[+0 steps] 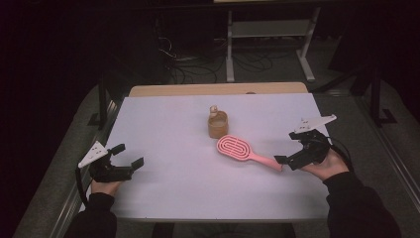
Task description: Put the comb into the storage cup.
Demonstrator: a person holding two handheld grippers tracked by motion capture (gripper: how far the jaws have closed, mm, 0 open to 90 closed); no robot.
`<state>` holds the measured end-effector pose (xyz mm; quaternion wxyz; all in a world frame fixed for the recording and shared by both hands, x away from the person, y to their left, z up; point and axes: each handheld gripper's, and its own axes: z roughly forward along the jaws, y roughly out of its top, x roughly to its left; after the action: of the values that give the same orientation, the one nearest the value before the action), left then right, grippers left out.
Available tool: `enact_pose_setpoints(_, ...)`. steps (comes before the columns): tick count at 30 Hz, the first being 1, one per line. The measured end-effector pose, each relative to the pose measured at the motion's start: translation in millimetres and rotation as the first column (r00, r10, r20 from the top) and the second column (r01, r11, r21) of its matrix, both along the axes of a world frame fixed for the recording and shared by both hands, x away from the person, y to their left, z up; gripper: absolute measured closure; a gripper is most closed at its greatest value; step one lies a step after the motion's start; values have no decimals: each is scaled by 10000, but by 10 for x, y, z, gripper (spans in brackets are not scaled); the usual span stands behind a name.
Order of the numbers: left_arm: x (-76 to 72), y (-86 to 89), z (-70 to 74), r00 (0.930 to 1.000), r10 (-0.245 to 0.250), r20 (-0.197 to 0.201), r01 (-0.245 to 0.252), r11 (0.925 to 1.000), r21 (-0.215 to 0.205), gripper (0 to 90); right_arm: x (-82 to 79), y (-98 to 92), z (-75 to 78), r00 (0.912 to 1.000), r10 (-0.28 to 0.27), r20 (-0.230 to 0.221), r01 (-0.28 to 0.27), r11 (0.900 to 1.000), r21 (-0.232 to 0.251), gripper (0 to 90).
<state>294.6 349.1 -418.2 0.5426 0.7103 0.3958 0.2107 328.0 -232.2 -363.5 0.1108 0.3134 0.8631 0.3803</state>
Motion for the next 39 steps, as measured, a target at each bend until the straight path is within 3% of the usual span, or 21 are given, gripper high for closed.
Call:
enact_pose_setpoints(24, 13, 17, -3, 9999, 122, 36, -122, 9999, -111, 0, 289, 352, 66, 9953, 842, -476, -882, 9921, -896, 0)
enact_pose_setpoints(35, 16, 71, 6, 9996, 266, 111, -261, 9990, -369, 0, 407, 462, 1, 9909, 1080, -809, -1171, 9861, -1176, 0)
enact_pose_setpoints(39, 23, 59, 1, 9997, 221, 107, -221, 9997, 36, 0, 448, 477, -31, 9899, 1132, -850, -1228, 9854, -1180, 0)
